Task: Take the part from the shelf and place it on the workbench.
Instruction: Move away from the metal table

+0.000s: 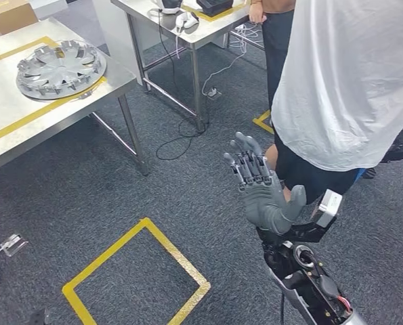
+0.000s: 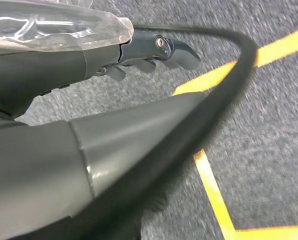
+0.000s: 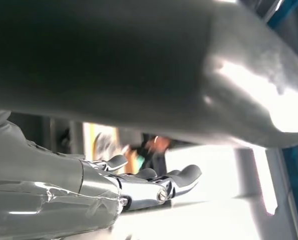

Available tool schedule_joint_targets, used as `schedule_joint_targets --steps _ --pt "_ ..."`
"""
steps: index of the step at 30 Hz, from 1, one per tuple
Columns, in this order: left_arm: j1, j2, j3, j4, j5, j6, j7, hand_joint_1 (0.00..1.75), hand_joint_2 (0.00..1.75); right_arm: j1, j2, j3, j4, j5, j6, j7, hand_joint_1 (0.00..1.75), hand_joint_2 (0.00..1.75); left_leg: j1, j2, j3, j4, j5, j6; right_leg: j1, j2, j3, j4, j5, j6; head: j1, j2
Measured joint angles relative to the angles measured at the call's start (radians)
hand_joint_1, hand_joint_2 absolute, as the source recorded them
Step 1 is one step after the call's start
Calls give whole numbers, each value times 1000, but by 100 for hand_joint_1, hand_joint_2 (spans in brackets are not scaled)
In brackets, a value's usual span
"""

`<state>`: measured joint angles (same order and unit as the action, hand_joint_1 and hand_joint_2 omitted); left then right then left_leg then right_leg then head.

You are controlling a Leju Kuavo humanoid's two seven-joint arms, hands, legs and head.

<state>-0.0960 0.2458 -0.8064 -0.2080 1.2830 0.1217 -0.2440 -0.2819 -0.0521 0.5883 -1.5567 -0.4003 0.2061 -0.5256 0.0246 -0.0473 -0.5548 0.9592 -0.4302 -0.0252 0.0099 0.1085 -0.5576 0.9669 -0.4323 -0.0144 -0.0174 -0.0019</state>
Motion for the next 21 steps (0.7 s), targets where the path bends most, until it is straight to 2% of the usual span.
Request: schedule_joint_targets --steps 1,3,5,6,7,8,9,10,11,12,13,14,16,17,18,19,20,21 --pt "-1 -1 0 0 4 2 1 0 0 15 -11 -19 6 0 -13 1 0 0 1 9 3 -4 1 4 -1 -4 -3 2 -2 6 0 0" --pt "1 -4 2 0 11 6 0 0 0 38 -33 -62 25 -1 -37 6 0 0 6 30 9 -13 4 14 -1 -43 -27 49 -32 19 11 0" --pt "5 -4 2 0 14 8 0 0 0 54 -52 -100 49 -3 -46 10 0 0 5 51 11 -16 3 20 -8 -86 -84 173 -95 32 26 0" --pt "6 -5 2 0 15 8 0 0 0 63 -60 -116 61 -3 -47 10 0 0 4 62 12 -15 2 21 -13 -93 -118 241 -121 38 31 0" --pt "7 -6 3 0 16 8 0 0 0 73 -68 -130 74 0 -50 12 0 0 5 73 12 -15 0 20 -18 -96 -139 285 -132 44 35 0" --pt "7 -7 3 0 17 9 0 0 0 81 -74 -143 86 4 -56 17 0 0 6 84 14 -15 -2 18 -23 -99 -143 292 -123 49 40 0" --pt "7 -8 3 0 19 9 0 0 0 88 -80 -155 98 10 -65 25 0 0 8 95 17 -14 -4 15 -28 -104 -126 257 -96 54 45 0" --pt "6 -9 3 0 21 9 0 0 0 92 -84 -167 111 16 -76 34 0 0 10 105 21 -14 -8 10 -32 -115 -91 186 -58 57 49 0" --pt "5 -10 3 0 22 9 0 0 0 94 -89 -179 126 20 -87 41 0 0 10 114 26 -14 -11 5 -32 -135 -53 112 -31 60 54 0" --pt "5 -10 3 0 24 9 0 0 0 94 -93 -189 144 22 -95 45 0 0 8 123 30 -13 -15 -2 -30 -151 -21 52 -13 58 60 0" --pt "4 -10 3 0 25 9 -1 0 0 95 -98 -201 166 24 -102 48 0 0 6 130 33 -13 -17 -8 -26 -162 -3 16 -6 52 63 0" --pt "4 -10 3 0 26 10 -1 0 0 96 -102 -210 191 26 -107 49 0 0 3 138 35 -14 -17 -14 -22 -163 2 7 -11 44 62 0" --pt "1 -12 3 0 28 12 -1 0 0 98 -113 -227 251 37 -122 53 0 0 4 153 39 -17 -17 -26 -20 -143 1 4 -6 25 57 0" --pt "-1 -13 3 0 29 14 -1 0 0 97 -117 -233 284 46 -133 56 0 0 6 145 40 -11 -25 -31 -20 -132 1 2 -3 18 53 0" --pt "-3 -14 3 0 31 15 -2 0 0 92 -120 -237 322 56 -143 54 0 0 8 127 31 15 -44 -34 -22 -123 2 -1 0 10 49 0" --pt "-4 -15 4 0 32 17 -2 0 0 86 -121 -239 362 64 -150 49 0 0 9 103 9 63 -72 -35 -23 -114 3 -4 2 4 41 0" --pt "-4 -15 4 0 33 18 -2 0 0 81 -121 -241 401 70 -154 40 0 0 8 78 -25 133 -106 -34 -21 -106 1 -4 3 -1 32 0" --pt "-3 -16 4 0 35 18 -3 0 0 78 -122 -241 439 73 -154 32 0 0 6 63 -66 210 -137 -32 -20 -97 0 -4 4 -5 25 0"
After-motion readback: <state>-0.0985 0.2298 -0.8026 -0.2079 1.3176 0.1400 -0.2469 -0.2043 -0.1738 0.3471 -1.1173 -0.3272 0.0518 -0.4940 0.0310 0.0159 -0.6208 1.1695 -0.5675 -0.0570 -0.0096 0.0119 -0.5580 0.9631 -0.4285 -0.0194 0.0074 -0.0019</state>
